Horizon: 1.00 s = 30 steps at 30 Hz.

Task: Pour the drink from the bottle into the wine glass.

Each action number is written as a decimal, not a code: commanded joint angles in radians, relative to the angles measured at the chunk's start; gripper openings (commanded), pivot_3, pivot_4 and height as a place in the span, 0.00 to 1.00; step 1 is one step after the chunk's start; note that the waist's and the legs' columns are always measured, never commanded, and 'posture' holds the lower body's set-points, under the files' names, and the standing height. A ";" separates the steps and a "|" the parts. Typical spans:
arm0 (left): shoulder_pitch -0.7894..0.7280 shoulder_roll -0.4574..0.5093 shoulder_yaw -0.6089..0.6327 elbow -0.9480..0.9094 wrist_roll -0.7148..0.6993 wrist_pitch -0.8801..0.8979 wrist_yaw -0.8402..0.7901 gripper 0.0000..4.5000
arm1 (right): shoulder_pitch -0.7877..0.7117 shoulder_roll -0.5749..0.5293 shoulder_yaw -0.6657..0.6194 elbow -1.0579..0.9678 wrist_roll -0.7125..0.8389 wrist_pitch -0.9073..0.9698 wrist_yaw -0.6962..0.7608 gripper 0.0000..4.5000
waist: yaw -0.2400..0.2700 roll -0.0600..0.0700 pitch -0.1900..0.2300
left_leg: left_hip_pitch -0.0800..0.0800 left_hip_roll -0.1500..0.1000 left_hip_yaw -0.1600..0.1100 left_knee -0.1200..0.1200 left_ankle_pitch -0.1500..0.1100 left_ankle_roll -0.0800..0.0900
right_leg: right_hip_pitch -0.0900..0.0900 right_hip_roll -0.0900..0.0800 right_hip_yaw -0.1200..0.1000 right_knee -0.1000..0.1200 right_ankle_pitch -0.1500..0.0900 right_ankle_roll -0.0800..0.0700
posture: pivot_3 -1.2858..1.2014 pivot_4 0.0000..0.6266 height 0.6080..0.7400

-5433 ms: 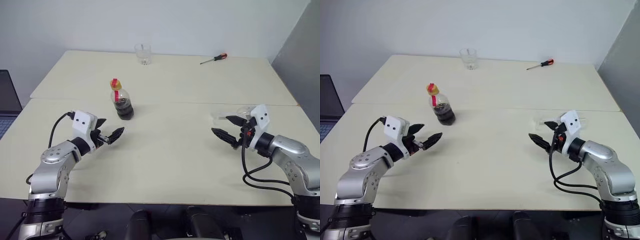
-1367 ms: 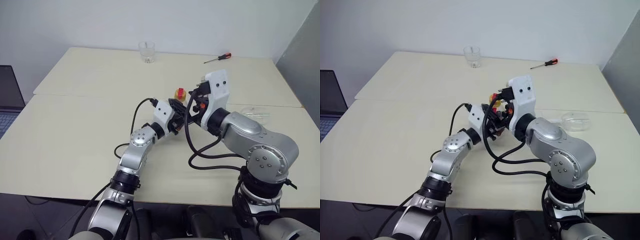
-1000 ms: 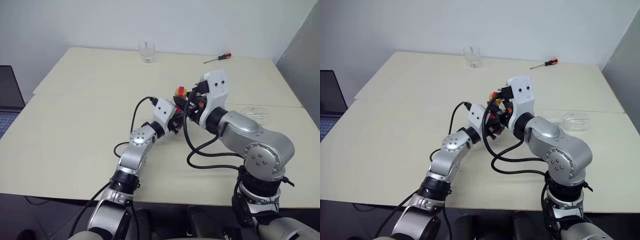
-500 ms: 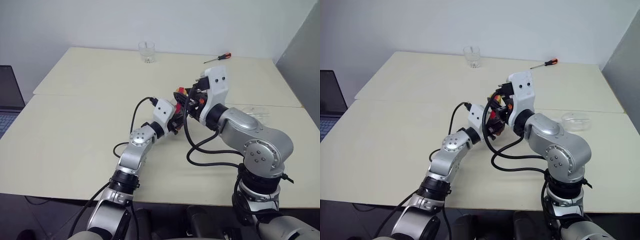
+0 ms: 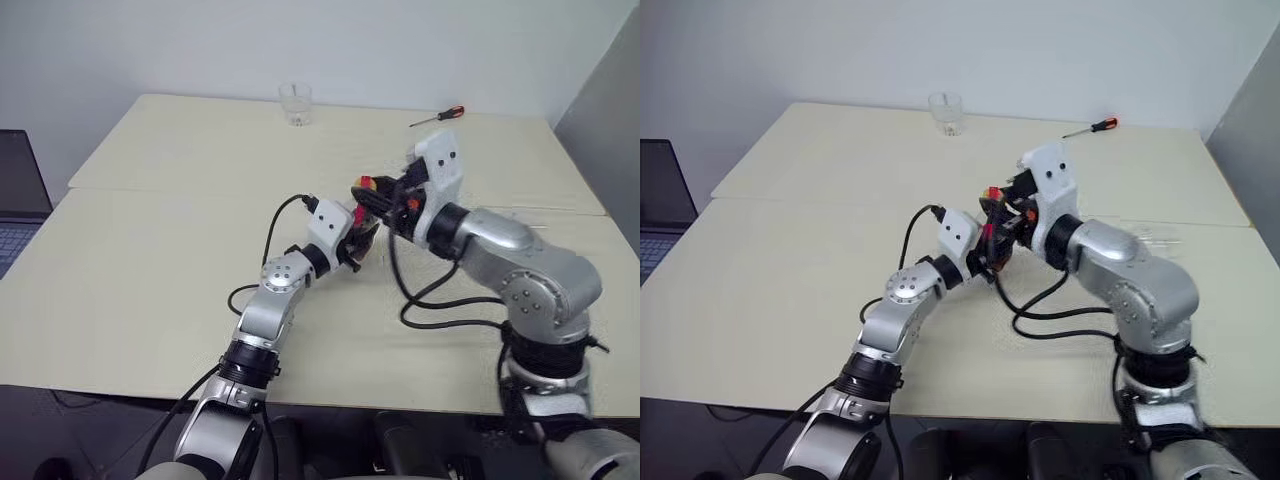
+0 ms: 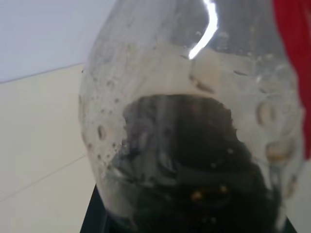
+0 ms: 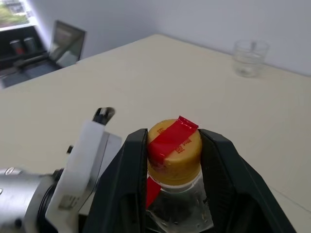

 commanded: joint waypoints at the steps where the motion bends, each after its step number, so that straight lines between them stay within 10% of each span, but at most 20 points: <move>1: -0.018 0.002 -0.002 -0.090 -0.034 0.008 -0.029 0.28 | -0.089 -0.079 -0.007 0.135 0.026 -0.175 0.262 0.28 | -0.002 0.000 0.000 | 0.000 0.000 0.000 0.000 0.000 0.000 | 0.000 0.000 0.000 0.000 0.000 0.000 | 0.52 0.24 1.00; 15: -0.026 -0.017 0.006 -0.123 -0.069 0.070 -0.034 0.26 | -0.397 -0.100 0.149 0.889 -0.149 -0.716 0.968 0.28 | -0.001 0.004 0.003 | 0.001 0.001 0.001 0.001 0.000 0.000 | -0.001 0.002 0.001 0.001 0.001 -0.002 | 0.52 0.24 1.00; 28: -0.030 -0.034 -0.002 -0.123 -0.076 0.085 -0.043 0.25 | -0.471 -0.119 0.137 1.013 -0.207 -0.711 1.081 0.28 | 0.004 0.005 0.003 | 0.000 0.000 0.001 0.001 0.000 0.000 | -0.001 -0.001 0.001 0.001 0.001 -0.002 | 0.52 0.24 1.00; 30: -0.036 -0.038 -0.004 -0.117 -0.077 0.086 -0.048 0.25 | -0.455 -0.126 0.126 0.975 -0.202 -0.685 1.066 0.44 | 0.004 0.006 0.004 | 0.000 0.000 0.001 0.001 0.000 0.000 | -0.001 0.000 0.001 0.001 0.001 -0.002 | 0.52 0.24 1.00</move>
